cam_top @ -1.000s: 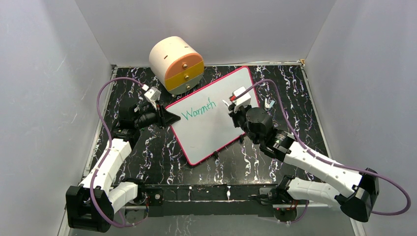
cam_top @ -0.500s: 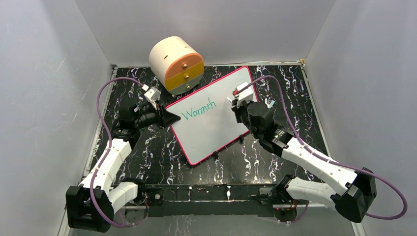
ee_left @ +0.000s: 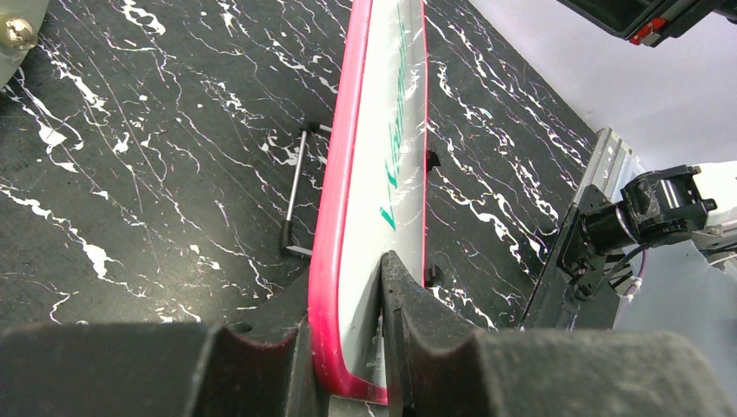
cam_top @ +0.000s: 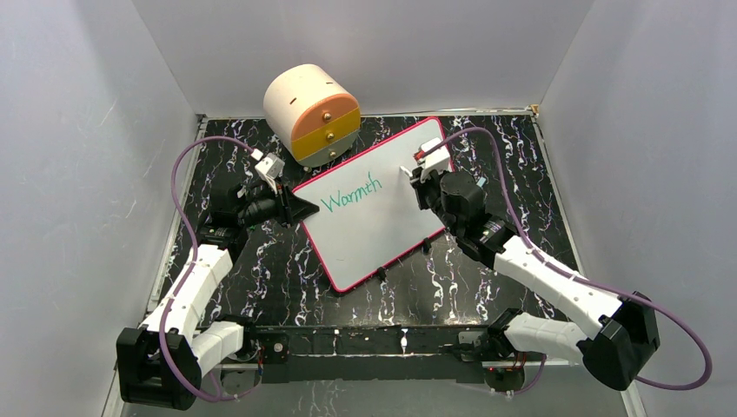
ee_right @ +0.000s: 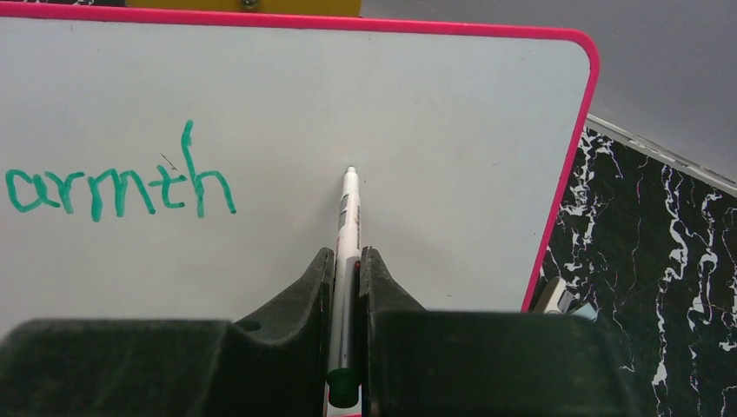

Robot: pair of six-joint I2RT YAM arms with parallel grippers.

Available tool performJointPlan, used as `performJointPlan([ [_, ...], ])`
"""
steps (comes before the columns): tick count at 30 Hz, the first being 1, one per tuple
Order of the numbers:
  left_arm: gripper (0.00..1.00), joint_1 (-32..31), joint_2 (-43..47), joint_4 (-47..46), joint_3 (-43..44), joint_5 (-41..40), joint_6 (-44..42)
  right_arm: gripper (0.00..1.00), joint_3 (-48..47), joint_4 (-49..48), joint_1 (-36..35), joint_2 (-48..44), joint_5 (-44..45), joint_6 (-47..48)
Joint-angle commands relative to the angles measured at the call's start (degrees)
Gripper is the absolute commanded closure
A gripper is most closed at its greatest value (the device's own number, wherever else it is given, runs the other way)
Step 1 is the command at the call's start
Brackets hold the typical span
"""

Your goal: Write a sentence on the whiteboard

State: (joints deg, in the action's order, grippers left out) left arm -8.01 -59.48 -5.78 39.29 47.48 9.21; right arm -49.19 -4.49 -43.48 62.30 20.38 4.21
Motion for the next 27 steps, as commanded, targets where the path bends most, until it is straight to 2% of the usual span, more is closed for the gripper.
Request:
performJointPlan([
  [1, 1.00, -1.48, -3.26, 9.39, -2.99, -7.33, -10.93, 1.00, -3.25, -4.56, 1.24, -0.48, -2.72, -0.80],
  [27, 1.00, -1.48, -3.18, 9.38, -3.00, -6.97, -11.12, 1.00, -5.37, -3.77, 2.14, 2.51, -7.28, -0.62],
])
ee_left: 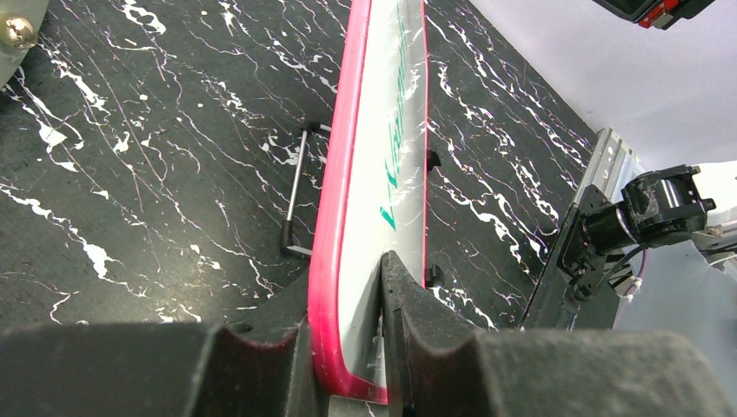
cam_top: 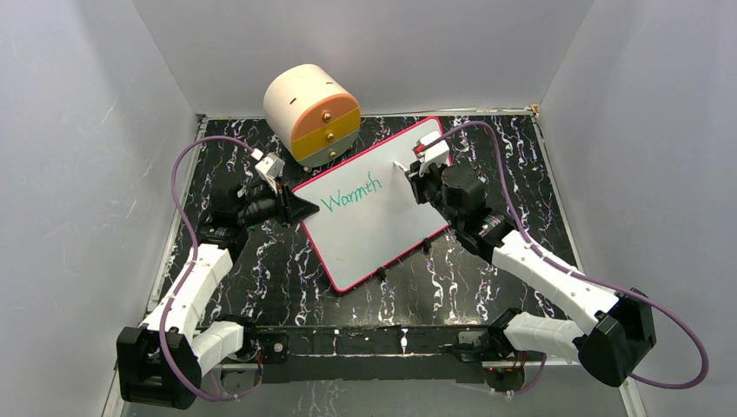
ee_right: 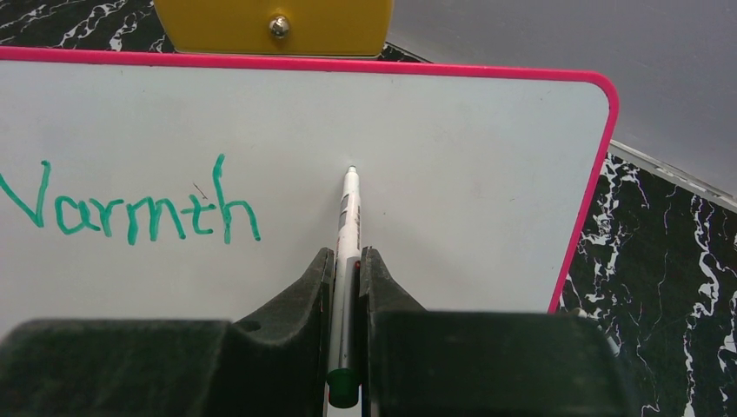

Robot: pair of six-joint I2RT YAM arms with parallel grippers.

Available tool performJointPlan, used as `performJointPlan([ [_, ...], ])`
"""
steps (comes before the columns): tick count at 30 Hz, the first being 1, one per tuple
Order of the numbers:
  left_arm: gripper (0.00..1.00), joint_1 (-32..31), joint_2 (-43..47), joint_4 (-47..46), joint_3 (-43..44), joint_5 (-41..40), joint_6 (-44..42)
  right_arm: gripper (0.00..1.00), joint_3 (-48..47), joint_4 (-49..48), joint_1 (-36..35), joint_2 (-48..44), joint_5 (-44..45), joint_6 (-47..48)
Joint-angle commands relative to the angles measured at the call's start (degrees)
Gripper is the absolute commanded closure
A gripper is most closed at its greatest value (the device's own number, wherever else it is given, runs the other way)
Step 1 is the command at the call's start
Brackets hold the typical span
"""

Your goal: Write a sentence on the whiteboard

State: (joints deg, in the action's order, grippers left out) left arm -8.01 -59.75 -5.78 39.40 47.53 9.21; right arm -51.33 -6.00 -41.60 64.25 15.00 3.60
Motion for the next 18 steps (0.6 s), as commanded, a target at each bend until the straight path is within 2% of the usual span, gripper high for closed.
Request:
performJointPlan([
  [1, 1.00, -1.48, -2.88, 9.38, -3.14, -7.00, -11.12, 1.00, -3.33, -2.02, 0.25, 0.58, -2.29, 0.02],
  [18, 1.00, -1.57, -2.40, 9.43, -3.26, -7.32, -11.14, 1.00, -3.64, 5.25, 0.30, 0.02, -4.55, -0.70],
])
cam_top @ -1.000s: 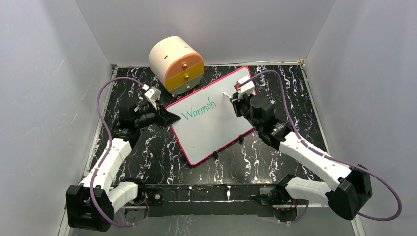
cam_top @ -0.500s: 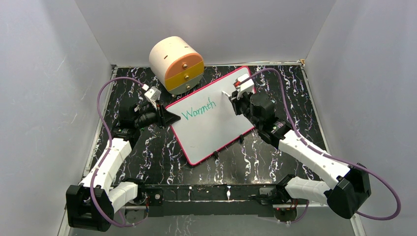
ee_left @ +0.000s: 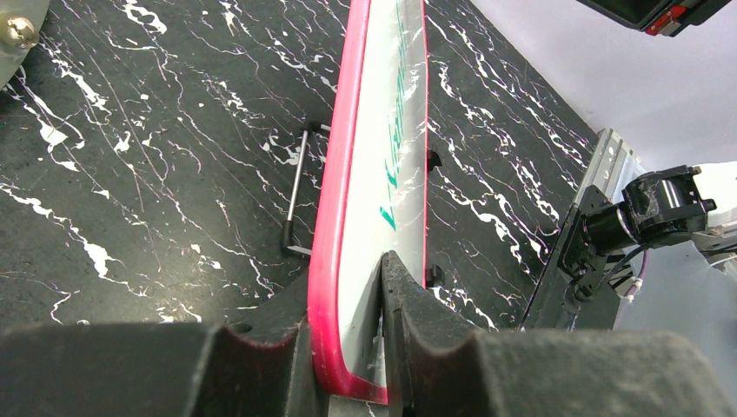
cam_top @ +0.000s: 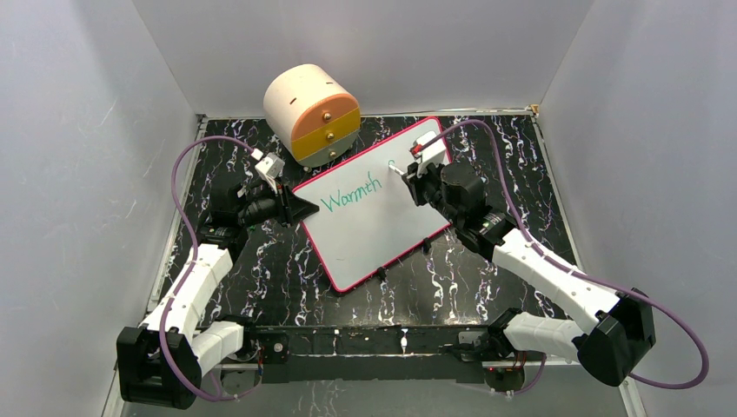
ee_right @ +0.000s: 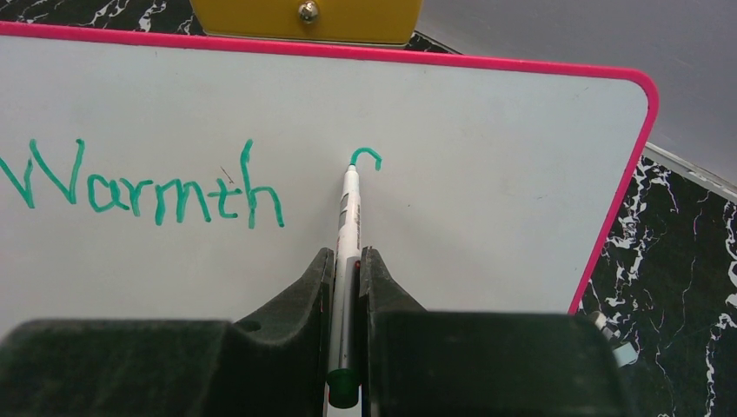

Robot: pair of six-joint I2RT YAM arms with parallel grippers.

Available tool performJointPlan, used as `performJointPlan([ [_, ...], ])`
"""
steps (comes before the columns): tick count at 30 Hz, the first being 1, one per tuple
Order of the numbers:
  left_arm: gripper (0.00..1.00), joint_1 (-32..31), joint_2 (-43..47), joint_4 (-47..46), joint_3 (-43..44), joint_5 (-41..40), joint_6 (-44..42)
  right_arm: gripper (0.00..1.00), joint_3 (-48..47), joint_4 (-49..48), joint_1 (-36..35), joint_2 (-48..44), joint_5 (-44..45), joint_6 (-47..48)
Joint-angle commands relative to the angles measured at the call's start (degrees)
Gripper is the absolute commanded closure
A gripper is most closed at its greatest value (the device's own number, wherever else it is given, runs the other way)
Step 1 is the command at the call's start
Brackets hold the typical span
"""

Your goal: Write a sentence on the whiteboard

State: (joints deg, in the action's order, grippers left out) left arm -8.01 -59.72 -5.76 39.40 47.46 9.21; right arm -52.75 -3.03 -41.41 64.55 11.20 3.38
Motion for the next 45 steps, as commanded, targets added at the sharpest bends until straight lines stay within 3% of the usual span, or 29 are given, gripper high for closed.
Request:
performJointPlan([
  [1, 1.00, -1.57, -2.35, 9.47, -3.20, -7.29, -11.14, 1.00, -2.07, 2.52, 0.06, -0.31, -0.75, -0.60],
  [26, 1.00, -1.57, -2.42, 9.45, -3.25, -7.49, -11.06, 1.00, 0.40, 8.74, 0.07, -2.90, -3.88, -1.92],
  [45, 1.00, -1.57, -2.41, 9.44, -3.26, -7.56, -11.06, 1.00, 2.89, -2.51, 0.06, -6.18, 0.75, -1.98],
])
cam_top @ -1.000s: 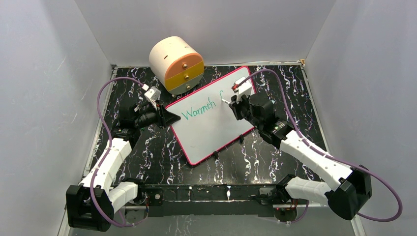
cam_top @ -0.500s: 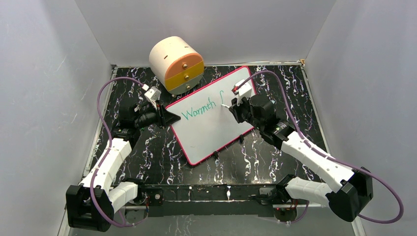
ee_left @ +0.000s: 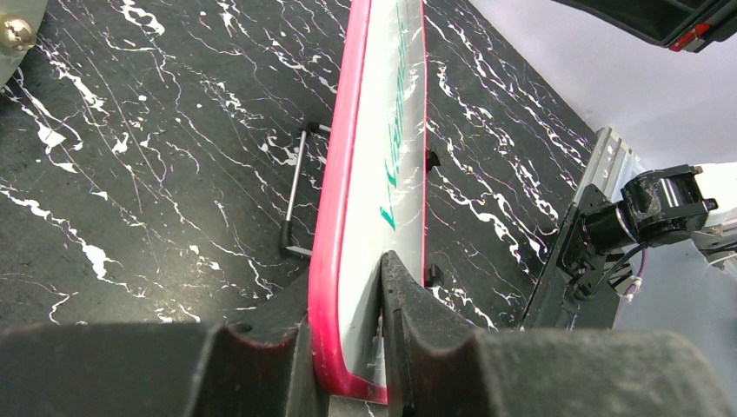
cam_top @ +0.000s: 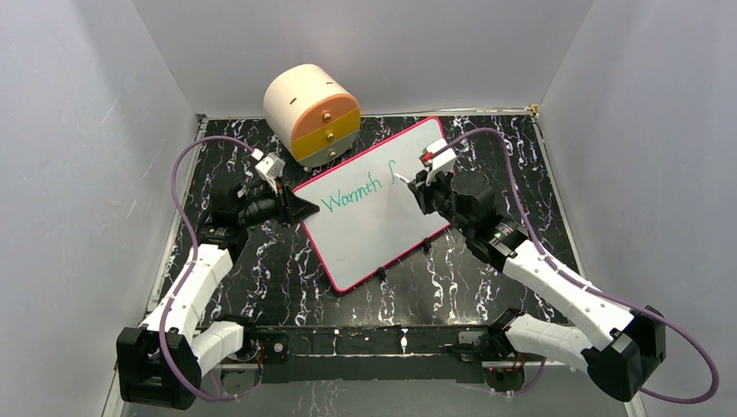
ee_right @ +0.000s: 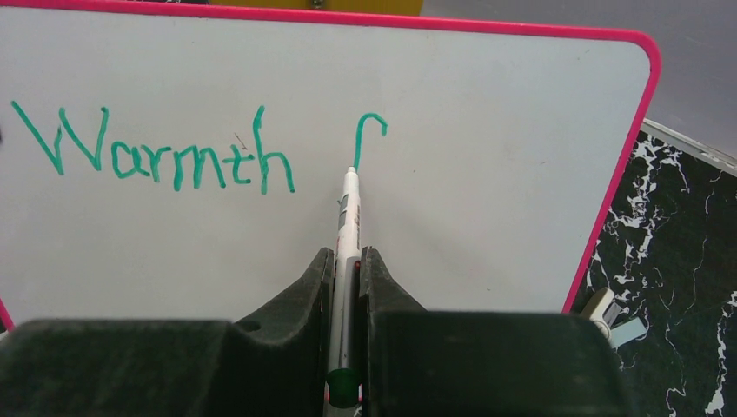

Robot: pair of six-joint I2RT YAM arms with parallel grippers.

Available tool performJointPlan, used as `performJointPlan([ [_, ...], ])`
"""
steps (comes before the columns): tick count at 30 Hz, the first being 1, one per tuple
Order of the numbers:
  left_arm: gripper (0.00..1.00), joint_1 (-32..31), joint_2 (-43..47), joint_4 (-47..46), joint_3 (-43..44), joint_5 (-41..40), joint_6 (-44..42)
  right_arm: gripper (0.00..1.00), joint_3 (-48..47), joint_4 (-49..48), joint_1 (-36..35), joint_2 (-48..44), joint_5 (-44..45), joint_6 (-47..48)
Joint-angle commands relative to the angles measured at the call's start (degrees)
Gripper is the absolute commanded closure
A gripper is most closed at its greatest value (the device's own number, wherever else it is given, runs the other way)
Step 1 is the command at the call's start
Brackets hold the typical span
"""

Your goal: Write a sentence on the whiteboard

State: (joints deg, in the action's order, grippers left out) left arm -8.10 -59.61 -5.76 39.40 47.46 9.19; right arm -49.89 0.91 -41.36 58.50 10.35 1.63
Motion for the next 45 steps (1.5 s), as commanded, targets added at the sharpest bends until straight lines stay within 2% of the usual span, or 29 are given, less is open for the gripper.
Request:
performJointPlan([
  [1, 1.00, -1.48, -2.52, 9.45, -3.24, -7.52, -11.04, 1.00, -0.15, -6.71, -0.03, 0.22, 1.54, -0.15],
  [20, 1.00, -1.48, -2.69, 9.43, -3.24, -7.29, -11.04, 1.00, -1.42, -7.41, -0.02, 3.73, -0.49, 0.04],
  [29, 1.00, -1.52, -2.70, 9.61, -3.19, -7.31, -11.08, 1.00, -0.91, -7.33, 0.05, 4.20, 3.70, 1.15],
  [45, 1.00, -1.57, -2.68, 9.66, -3.13, -7.46, -11.17, 1.00, -0.28, -8.17, 0.01, 1.91, 4.37, 1.27],
])
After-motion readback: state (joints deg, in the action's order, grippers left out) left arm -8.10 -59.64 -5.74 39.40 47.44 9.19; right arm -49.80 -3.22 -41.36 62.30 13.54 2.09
